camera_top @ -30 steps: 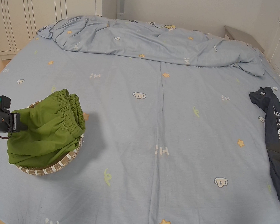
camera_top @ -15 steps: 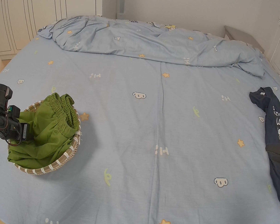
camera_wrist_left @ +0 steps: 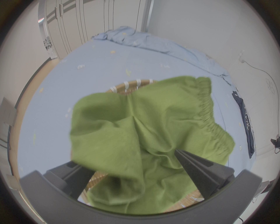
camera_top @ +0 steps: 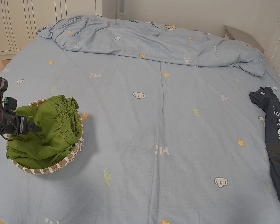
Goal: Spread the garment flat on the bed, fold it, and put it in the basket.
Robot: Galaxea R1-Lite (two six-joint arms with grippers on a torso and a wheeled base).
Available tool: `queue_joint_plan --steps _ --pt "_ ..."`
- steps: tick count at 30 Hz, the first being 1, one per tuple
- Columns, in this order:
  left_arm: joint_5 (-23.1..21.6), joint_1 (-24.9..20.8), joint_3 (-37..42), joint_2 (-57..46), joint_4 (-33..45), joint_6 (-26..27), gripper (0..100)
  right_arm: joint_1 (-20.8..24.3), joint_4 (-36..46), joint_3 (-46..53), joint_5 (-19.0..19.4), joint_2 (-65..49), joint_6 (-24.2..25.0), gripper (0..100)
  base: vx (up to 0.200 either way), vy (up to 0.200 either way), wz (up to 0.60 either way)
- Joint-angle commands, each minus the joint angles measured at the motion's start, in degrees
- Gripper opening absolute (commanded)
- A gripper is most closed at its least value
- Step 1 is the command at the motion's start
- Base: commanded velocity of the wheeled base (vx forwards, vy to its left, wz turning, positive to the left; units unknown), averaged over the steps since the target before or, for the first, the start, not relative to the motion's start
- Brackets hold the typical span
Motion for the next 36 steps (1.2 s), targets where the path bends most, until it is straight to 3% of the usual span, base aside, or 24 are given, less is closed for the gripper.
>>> queue_joint_plan --steps 1,3,4,11,17,19,24,29,36 --pt "0.0 -0.1 2.0 -12.0 0.3 0.3 100 -0.2 0.0 0.0 0.0 0.0 0.0 100 0.000 0.000 0.00" --pt "0.0 -0.1 2.0 -12.0 0.3 0.3 100 -0.2 0.0 0.0 0.0 0.0 0.0 100 0.000 0.000 0.00" --pt "0.0 -0.1 3.3 -17.8 0.4 0.4 100 -0.2 0.0 0.0 0.0 0.0 -0.1 100 0.000 0.000 0.00" --pt "0.0 0.3 4.3 -28.7 2.3 0.3 100 -0.6 0.1 0.2 -0.1 -2.7 -1.1 100 0.000 0.000 0.00" --pt "-0.8 -5.1 11.8 -43.6 3.3 0.3 100 -1.0 0.1 6.2 0.4 -13.8 -6.9 100 0.000 0.000 0.00" --pt "-0.7 -7.9 18.2 -53.5 3.4 0.2 100 1.2 -0.1 13.1 0.9 -22.3 -7.5 100 0.000 0.000 0.00" --pt "-0.7 -8.7 29.0 -71.3 5.3 -0.1 100 5.4 1.2 21.6 0.7 -39.0 -7.0 100 0.000 0.000 0.00" --pt "-2.0 -10.6 34.1 -83.1 13.5 -2.8 100 0.5 9.5 22.2 0.4 -48.1 -7.5 100 0.000 0.000 0.00" --pt "-4.2 -13.8 38.7 -91.6 18.4 -4.3 100 -0.7 15.4 24.4 -0.4 -53.1 -7.7 100 0.000 0.000 0.00"
